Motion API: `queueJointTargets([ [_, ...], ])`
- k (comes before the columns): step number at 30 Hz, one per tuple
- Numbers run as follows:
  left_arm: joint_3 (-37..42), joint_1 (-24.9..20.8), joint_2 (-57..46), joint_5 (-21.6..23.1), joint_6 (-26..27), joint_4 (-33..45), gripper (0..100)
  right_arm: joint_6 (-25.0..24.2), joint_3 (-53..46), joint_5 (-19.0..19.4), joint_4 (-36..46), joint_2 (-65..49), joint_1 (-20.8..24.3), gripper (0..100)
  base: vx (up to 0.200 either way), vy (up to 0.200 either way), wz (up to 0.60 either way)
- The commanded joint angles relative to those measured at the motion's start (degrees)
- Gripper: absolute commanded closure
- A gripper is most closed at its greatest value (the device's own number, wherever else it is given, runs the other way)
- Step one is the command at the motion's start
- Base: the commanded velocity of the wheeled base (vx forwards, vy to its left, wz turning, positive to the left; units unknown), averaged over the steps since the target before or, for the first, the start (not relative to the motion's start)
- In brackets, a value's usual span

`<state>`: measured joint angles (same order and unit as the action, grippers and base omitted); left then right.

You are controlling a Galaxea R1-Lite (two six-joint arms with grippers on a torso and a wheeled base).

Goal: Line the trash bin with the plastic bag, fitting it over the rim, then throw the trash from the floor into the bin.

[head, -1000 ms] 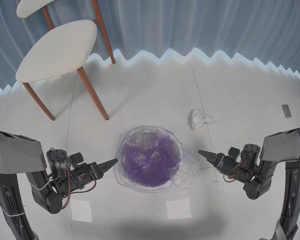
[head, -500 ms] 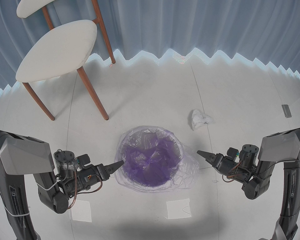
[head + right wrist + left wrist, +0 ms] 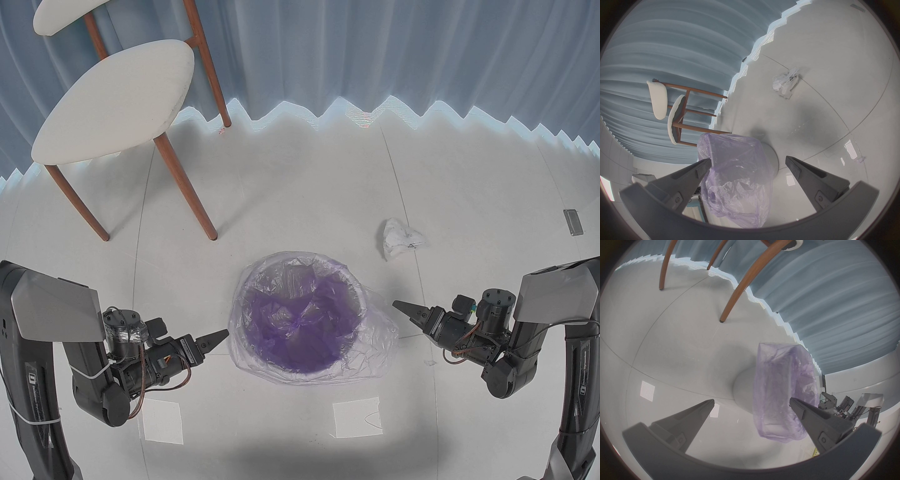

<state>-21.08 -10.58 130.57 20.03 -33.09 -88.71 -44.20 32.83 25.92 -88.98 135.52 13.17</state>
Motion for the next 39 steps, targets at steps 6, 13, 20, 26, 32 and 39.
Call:
queueJointTargets([
  [6, -4.94, -0.05, 7.33, 0.36, 0.04, 0.03, 0, -0.01, 0.39, -0.08, -1.02, 0.44, -0.07, 0, 0.0, 0.0, 0.0],
  [13, -13.2, -0.23, 12.6, 0.45, -0.14, 0.12, 0, 0.08, 0.48, -0.17, -1.02, 0.36, -0.07, 0, 0.0, 0.0, 0.0],
  [20, -22.87, 0.21, 19.81, -0.17, -0.05, 0.47, 0, 0.17, 0.48, -0.17, -1.02, 0.53, -0.07, 0, 0.0, 0.0, 0.0],
  [26, -26.73, 0.47, 22.53, -1.66, -0.05, 2.23, 0, 0.17, 0.83, -0.25, -1.02, 0.88, -0.07, 0, 0.0, 0.0, 0.0],
  [32, -29.37, 0.56, 21.92, -3.24, -0.14, 9.87, 0, 0.17, 0.92, -0.25, -1.02, 0.97, -0.16, 0, 0.0, 0.0, 0.0],
  [39, -29.72, 0.47, 21.48, -5.62, -0.14, 10.4, 0, 0.17, 1.1, -0.25, -1.02, 1.32, -0.16, 0, 0.0, 0.0, 0.0],
])
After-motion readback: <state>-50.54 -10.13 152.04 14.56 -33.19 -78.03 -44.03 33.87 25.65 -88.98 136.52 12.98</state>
